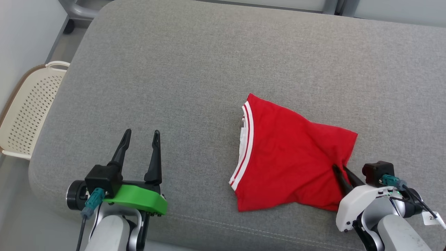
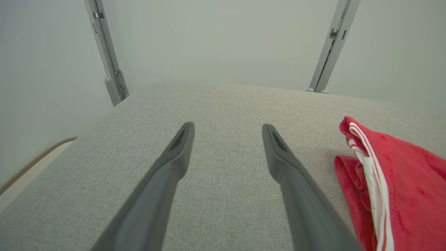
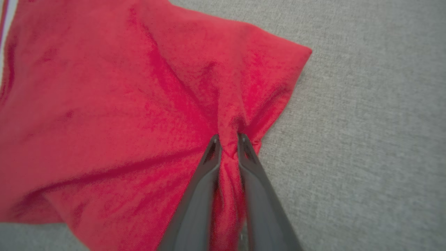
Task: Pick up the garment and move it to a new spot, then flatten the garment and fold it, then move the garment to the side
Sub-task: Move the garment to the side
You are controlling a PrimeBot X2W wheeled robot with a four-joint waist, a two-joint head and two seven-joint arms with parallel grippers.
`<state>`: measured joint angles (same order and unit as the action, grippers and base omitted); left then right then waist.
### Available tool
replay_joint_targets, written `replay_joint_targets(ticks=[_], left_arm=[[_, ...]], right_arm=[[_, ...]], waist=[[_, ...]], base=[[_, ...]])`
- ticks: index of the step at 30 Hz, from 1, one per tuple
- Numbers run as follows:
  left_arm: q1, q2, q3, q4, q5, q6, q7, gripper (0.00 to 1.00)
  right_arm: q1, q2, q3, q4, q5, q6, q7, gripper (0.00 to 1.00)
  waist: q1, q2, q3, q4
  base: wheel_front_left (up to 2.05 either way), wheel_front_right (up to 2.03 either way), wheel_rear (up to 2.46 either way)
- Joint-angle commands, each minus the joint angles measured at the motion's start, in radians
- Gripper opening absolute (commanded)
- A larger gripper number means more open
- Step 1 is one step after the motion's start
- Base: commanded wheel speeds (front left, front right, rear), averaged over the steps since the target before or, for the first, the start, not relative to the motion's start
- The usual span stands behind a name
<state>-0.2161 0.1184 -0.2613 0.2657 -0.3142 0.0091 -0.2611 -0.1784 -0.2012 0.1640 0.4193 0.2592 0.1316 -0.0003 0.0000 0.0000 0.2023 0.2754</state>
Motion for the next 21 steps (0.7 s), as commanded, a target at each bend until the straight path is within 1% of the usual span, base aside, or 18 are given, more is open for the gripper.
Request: replay_joint_targets(ticks=[1,5,8,12,17,21], left_arm=[[-0.014,0.0,0.005,-0.003,0.01,-0.002,-0.003,1.0],[-0.013,-0.001,0.016,-0.008,0.015,-0.005,-0.003,1.0],[-0.012,-0.004,0.02,-0.018,0.017,-0.009,-0.003,1.0],[-0.022,0.002,0.028,-0.029,0.021,-0.015,-0.003,1.0],[-0.039,0.011,0.037,-0.041,0.029,-0.019,-0.003,1.0],[-0.066,0.013,0.031,-0.04,0.035,-0.026,-0.003,1.0]], right_arm=[[0.0,-0.001,0.004,0.01,-0.006,-0.002,0.008,0.0],[-0.012,-0.019,-0.003,-0.035,-0.044,-0.002,-0.013,0.0],[-0.005,-0.032,-0.012,-0.077,-0.08,-0.002,-0.021,0.0],[0.02,-0.045,-0.038,-0.142,-0.122,-0.002,-0.019,0.0],[0.046,-0.041,-0.099,-0.221,-0.135,-0.002,-0.013,0.0],[0.028,-0.033,-0.147,-0.252,-0.13,-0.002,-0.024,0.0]], waist=[[0.0,0.0,0.003,-0.006],[0.0,0.0,0.005,-0.034],[0.0,0.0,0.01,-0.07],[0.0,0.0,0.024,-0.143],[0.0,0.0,0.051,-0.25],[0.0,0.0,0.076,-0.316]], base=[[0.0,0.0,0.0],[0.0,0.0,0.0],[0.0,0.0,0.0],[0.0,0.0,0.0],[0.0,0.0,0.0],[0.0,0.0,0.0]])
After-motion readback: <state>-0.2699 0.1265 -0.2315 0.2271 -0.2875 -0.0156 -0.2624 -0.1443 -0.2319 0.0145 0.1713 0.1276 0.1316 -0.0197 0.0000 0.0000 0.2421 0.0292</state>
